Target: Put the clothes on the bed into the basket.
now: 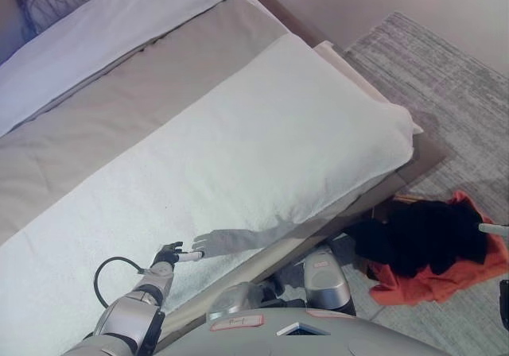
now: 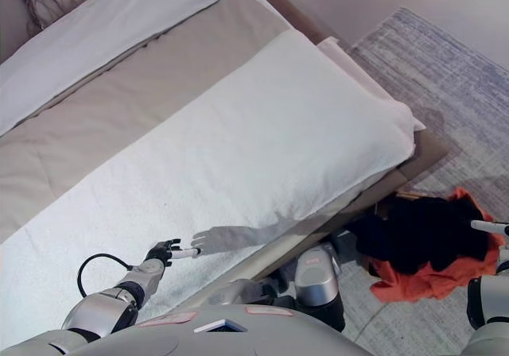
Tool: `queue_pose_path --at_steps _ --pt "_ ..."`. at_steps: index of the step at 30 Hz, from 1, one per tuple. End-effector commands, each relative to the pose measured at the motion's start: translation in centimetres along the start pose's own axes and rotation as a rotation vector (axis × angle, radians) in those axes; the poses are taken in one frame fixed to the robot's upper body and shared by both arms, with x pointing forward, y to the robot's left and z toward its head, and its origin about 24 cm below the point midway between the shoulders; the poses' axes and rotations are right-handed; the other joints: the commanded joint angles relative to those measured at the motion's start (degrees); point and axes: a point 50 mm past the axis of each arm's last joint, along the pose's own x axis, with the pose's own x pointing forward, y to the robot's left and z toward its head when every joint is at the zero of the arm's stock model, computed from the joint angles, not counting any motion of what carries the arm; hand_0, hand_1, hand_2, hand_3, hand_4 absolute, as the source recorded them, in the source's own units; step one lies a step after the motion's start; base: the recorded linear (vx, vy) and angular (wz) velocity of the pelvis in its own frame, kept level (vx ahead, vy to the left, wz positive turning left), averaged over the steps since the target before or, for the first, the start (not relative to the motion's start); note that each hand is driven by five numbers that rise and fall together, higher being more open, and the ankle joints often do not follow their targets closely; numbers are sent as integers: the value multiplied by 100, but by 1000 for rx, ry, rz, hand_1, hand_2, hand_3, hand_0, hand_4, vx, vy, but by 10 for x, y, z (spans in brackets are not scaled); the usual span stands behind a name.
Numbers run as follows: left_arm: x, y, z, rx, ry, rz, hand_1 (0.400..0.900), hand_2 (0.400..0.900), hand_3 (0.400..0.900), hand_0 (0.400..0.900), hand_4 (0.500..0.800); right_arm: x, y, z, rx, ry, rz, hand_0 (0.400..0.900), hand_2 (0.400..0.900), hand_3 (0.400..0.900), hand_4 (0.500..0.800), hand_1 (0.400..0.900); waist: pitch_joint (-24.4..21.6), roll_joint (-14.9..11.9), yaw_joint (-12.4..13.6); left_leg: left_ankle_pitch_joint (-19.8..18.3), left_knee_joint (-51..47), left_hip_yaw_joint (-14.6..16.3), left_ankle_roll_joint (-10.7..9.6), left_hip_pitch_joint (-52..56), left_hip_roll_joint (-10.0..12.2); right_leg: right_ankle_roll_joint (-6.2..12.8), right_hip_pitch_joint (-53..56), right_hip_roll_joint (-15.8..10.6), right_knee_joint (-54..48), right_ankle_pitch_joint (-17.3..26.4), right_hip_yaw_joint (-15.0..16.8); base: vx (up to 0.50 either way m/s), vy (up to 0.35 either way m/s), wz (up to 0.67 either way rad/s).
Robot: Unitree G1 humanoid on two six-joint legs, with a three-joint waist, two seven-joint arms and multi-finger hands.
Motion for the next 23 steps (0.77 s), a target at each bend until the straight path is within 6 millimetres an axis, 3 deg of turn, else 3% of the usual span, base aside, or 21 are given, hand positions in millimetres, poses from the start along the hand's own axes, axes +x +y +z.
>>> queue_pose_path --at_steps 1,6,10,13,14,15,23 --pt "1 23 -2 6 17 80 900 900 900 900 800 0 -8 -5 -58 46 -39 900 900 900 800 900 -310 -266 169 -557 526 -444 78 -70 -343 141 -435 -77 51 672 -177 -21 -30 7" --pt "1 28 -1 10 17 93 900 900 900 900 800 -1 3 -8 -59 68 -6 900 900 900 800 900 -350 -313 224 -543 524 -493 73 -80 -332 131 -408 -76 50 657 -215 -18 -30 5" --pt "1 29 0 -6 13 103 900 900 900 900 800 -2 22 10 -37 -13 29 900 900 900 800 900 -353 -392 248 -528 525 -487 72 -88 -314 117 -412 -50 66 658 -201 -13 -21 -3" --pt "1 29 -2 -42 14 108 900 900 900 900 800 -10 67 38 4 -165 165 900 900 900 800 900 -334 -494 271 -512 526 -467 74 -93 -282 105 -426 -1 70 672 -167 -26 -33 -10" --pt "1 29 -2 -42 14 108 900 900 900 900 800 -10 67 38 4 -165 165 900 900 900 800 900 -334 -495 272 -512 526 -466 74 -93 -282 105 -426 -1 71 672 -167 -27 -54 -9" --pt "1 29 -2 -56 9 103 900 900 900 900 800 -20 99 46 -26 -224 272 900 900 900 800 900 -333 -575 316 -505 532 -468 70 -94 -252 96 -421 27 58 679 -170 -26 -49 -4" --pt "-1 16 -16 -58 59 65 900 900 900 900 800 -66 194 70 -233 -386 510 900 900 900 800 900 -409 -830 698 -449 492 -609 52 -111 -168 17 -322 63 -38 658 -375 4 -42 7"
